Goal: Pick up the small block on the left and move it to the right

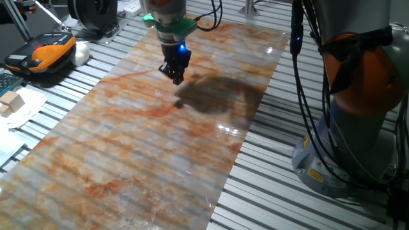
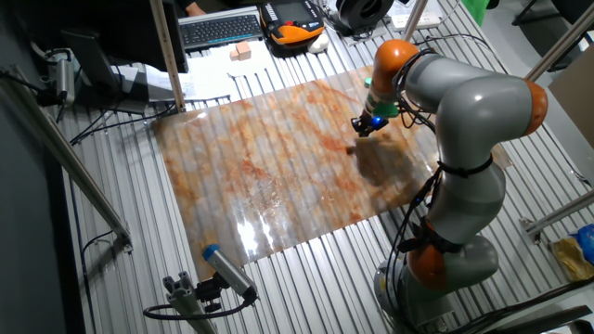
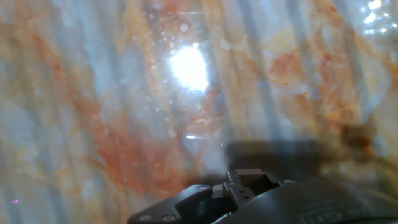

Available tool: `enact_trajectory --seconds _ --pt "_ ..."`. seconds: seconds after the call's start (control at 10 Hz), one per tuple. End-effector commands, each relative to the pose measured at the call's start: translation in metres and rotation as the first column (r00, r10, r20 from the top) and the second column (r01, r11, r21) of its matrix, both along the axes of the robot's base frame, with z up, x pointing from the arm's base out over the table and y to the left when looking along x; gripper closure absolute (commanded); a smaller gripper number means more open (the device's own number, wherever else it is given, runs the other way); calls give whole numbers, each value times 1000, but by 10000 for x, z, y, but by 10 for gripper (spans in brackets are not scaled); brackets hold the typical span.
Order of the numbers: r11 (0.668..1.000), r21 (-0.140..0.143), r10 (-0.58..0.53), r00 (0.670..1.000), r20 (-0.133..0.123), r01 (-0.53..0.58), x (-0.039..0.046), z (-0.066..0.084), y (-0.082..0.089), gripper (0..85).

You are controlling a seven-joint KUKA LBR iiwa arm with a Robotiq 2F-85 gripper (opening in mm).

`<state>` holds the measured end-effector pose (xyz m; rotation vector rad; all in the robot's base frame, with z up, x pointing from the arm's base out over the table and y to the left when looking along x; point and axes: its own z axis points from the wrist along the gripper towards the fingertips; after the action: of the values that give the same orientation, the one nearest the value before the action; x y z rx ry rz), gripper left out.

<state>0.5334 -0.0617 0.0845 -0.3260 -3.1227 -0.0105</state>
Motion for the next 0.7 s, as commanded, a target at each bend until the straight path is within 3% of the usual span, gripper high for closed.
enact_trajectory --seconds 0.0,0.3,0.6 --pt "1000 -1 -5 1000 -1 5 -4 17 28 850" --pt "999 -43 -2 1000 -13 1 -12 49 158 850" --pt "999 -50 -11 1000 -14 10 -45 59 213 850"
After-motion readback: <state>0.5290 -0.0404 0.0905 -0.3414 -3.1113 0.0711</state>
